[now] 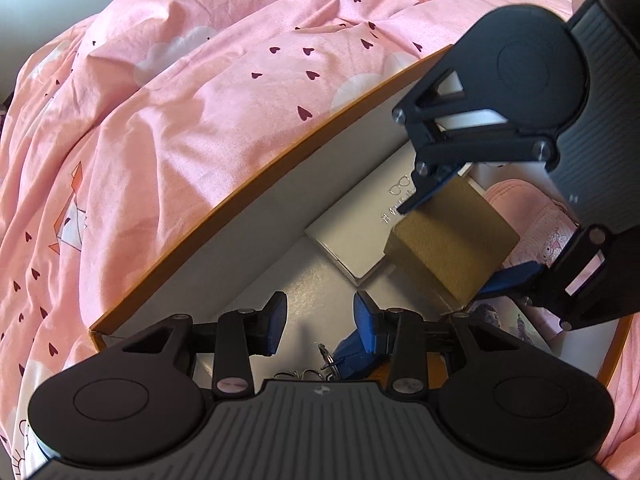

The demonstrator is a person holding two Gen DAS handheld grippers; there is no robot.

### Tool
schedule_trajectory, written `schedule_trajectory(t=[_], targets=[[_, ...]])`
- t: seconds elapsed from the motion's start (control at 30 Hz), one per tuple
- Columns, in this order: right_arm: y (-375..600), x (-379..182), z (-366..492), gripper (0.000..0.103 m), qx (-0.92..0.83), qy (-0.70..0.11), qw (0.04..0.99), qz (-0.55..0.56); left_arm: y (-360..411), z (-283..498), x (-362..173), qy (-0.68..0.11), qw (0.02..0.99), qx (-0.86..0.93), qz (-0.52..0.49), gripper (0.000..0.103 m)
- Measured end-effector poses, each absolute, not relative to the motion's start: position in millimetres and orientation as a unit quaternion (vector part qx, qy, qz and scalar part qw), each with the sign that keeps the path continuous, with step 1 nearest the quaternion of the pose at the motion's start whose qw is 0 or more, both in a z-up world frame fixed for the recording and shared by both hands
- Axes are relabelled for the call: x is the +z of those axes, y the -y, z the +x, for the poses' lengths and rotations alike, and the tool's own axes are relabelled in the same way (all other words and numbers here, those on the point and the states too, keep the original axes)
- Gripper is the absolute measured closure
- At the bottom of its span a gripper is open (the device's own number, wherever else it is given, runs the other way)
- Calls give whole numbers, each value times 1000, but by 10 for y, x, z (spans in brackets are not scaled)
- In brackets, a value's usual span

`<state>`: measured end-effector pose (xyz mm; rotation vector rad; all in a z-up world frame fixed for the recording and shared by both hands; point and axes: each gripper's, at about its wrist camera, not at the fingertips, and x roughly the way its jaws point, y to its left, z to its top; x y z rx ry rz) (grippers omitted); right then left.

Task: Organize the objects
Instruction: 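Lower the tan box into the box beside the glasses case and open right tool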

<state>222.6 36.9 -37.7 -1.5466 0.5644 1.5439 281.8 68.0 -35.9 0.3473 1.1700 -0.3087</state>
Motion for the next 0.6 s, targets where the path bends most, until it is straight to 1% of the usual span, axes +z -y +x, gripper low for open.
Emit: schedule_trajectory(t=[0.13,0.3,0.6], targets=[[-488,-435,2219,38,615,-238,409,-631,-746,2826,-351,-551,810,-139,144,59],[-575,-399,2220,38,631,-250,417,-605,-816,2817,-323,-546,816,-131,136,59],[-580,-506,2327,38,619,-288,422,-596,-761,2791,-338,-542,817,-142,137,59]])
